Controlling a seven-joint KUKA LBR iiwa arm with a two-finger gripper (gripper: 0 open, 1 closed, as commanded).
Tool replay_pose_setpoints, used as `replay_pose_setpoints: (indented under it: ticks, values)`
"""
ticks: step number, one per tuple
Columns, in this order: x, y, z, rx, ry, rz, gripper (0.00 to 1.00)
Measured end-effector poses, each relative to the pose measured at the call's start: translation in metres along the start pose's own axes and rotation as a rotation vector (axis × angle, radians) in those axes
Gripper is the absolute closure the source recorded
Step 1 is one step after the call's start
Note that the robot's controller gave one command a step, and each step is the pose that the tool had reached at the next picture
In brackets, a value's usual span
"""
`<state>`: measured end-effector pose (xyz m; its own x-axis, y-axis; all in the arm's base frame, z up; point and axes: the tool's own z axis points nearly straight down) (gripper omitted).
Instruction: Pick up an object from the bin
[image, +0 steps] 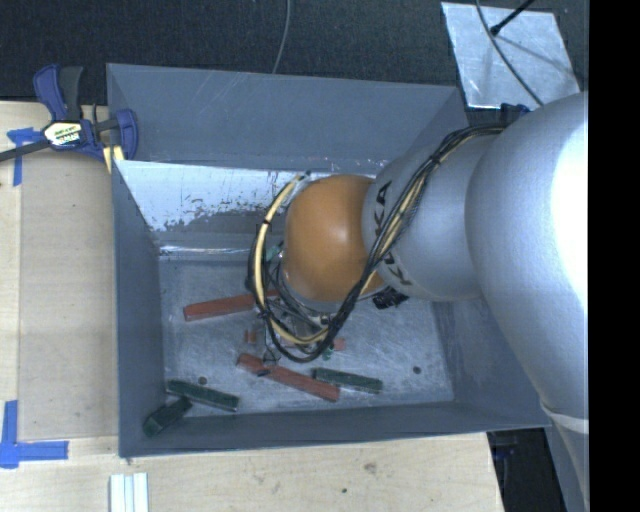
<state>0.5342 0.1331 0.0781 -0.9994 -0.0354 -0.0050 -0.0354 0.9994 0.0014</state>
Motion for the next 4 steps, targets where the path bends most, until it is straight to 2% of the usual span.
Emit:
replay_pose_setpoints:
  ticks: [1, 2, 3, 4]
  values:
    - [0.000, 0.000, 0.000, 0.000, 0.000, 0.000, 1.00]
    - [0.019, 0.014, -0.045, 0.001, 0.005, 0.000, 1.00]
    - [0.024, 0.025, -0.067, -0.001, -0.002, 0.020, 1.00]
    - [0.006, 0.013, -0.120, 0.001, 0.005, 0.040, 1.00]
